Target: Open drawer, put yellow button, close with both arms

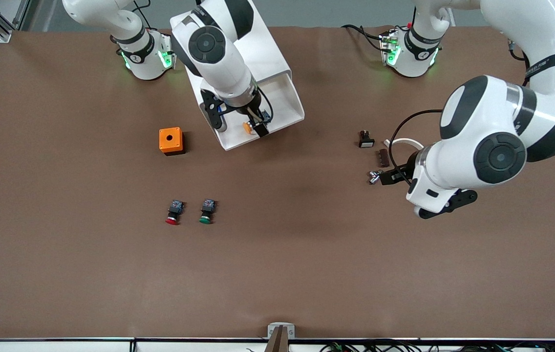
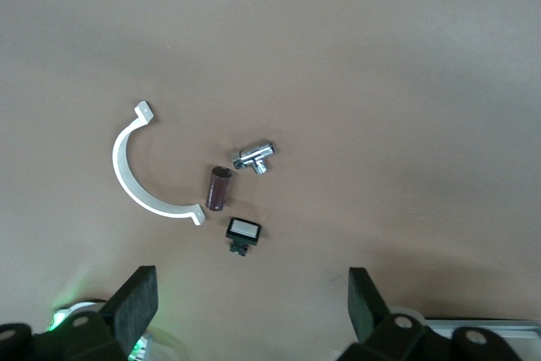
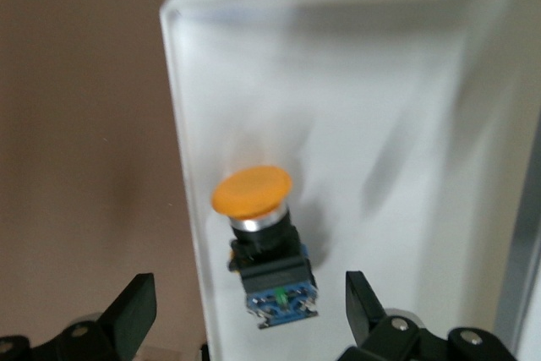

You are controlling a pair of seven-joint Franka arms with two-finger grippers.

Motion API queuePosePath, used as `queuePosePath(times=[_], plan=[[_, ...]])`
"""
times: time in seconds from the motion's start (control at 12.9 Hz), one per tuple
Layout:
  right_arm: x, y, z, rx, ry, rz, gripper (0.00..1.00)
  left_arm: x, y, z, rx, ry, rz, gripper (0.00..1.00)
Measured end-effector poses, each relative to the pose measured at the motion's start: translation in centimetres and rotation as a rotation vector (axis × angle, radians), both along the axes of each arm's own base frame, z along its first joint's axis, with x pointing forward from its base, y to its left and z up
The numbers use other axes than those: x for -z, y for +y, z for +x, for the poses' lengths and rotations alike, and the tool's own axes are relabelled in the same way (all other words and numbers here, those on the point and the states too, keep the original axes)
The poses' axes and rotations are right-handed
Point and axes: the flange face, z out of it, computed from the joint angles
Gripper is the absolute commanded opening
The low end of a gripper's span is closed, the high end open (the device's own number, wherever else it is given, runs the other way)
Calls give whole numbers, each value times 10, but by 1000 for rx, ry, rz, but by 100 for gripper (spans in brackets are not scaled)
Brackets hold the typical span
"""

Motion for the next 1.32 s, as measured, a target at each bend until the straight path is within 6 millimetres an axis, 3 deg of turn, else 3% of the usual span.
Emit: queuePosePath(times=[0.39,0.62,0.85,1.09,1.32], plan=[[-39,-82,83,63,-98,52,100,23,-39,-19,70,-33,-32,99],[-57,-113,108,-43,-172,72,100,29,-76,-34,130,-85,-71,99],[-63,-150,125,-325,-225,66,100,37,-113,-56,195,-83,-87,100],[-67,-231,149,-523,-228,56,100,46,-164,-83,203,-98,-89,100],[-83,-308,160,-660,-268,48,100,64,-221,-114,170,-123,-99,100]])
